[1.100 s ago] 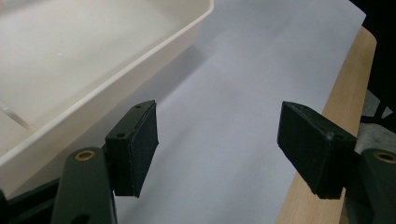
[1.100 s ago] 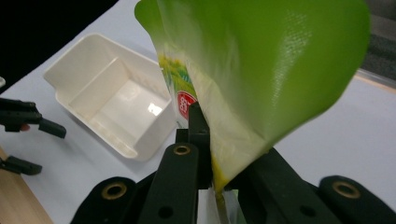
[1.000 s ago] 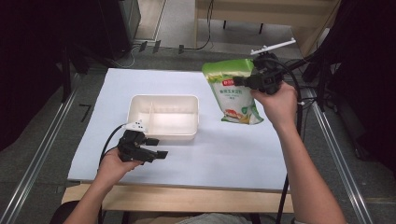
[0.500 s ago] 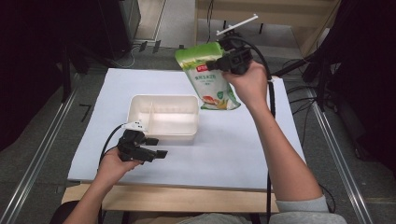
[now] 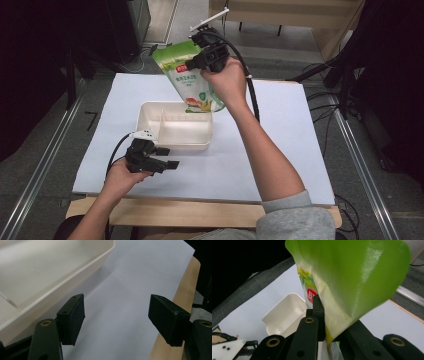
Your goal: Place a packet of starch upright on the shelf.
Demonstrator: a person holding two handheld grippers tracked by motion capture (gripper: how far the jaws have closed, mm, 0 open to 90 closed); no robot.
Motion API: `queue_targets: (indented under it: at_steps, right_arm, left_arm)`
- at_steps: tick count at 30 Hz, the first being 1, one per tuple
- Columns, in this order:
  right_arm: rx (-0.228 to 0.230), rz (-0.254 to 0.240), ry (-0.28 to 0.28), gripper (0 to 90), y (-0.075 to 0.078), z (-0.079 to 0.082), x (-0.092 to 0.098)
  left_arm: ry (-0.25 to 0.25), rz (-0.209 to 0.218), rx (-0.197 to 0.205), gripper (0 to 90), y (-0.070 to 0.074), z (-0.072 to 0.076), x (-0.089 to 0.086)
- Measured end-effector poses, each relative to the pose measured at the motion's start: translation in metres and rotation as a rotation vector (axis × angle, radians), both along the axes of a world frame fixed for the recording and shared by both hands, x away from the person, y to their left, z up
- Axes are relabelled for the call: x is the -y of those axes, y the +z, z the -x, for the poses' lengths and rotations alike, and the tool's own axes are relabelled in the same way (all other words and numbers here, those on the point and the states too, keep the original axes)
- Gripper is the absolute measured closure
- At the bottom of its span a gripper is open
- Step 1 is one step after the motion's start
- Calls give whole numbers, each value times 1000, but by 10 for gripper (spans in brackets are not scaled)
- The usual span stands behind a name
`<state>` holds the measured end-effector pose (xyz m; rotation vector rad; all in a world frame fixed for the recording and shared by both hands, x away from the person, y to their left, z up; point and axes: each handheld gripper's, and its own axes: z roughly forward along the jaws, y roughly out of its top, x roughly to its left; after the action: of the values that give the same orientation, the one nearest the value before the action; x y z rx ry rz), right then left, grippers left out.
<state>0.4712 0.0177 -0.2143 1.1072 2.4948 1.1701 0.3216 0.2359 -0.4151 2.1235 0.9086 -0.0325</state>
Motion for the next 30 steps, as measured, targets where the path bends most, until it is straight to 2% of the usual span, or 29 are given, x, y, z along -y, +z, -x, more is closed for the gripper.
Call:
queue_targets:
  at_steps: [1,5,6,9,10,11,14,18,19,20,21,22,24,25,28,30]
  right_arm:
    - [0,0,0,884,0,0,0]
    - [-5,-19,16,885,-7,-3,-20]
    - [-13,-35,23,885,-13,-4,-28]
    - [-22,-45,33,884,-21,-5,-37]
    - [-26,-58,50,884,-31,-5,-44]
    - [-26,-58,50,884,-31,-5,-44]
    - [-46,-58,71,880,-50,-5,-50]
    - [-81,9,75,877,-86,-5,-55]
    - [-93,30,71,875,-95,-5,-55]
    - [-75,7,55,875,-108,-7,-49]
    - [-75,7,55,875,-108,-7,-49]
    - [-104,-44,45,872,-112,-11,-39]
    - [-110,-44,41,870,-112,-12,-36]
    - [-106,-23,39,860,-112,-14,-31]
    - [-110,-11,33,847,-112,-15,-27]
    - [-110,-10,18,815,-114,-18,-18]
  left_arm:
    - [0,0,0,304,0,0,0]
    - [2,-4,0,304,0,0,0]
    - [2,-2,1,305,1,0,-1]
    - [2,3,0,304,1,0,-2]
    - [8,5,1,305,2,0,-3]
    - [8,5,1,305,2,0,-3]
    - [21,9,1,305,2,0,-4]
    - [20,6,4,306,2,0,-3]
    - [17,3,5,306,2,0,-3]
    - [15,4,7,307,1,0,-3]
    - [13,4,5,307,1,0,-3]
    - [12,4,3,307,1,0,-2]
    - [8,-1,7,307,1,0,-2]
    - [6,-4,4,307,1,0,-2]
    - [9,-9,7,307,2,0,-2]
    - [16,4,6,308,2,0,-3]
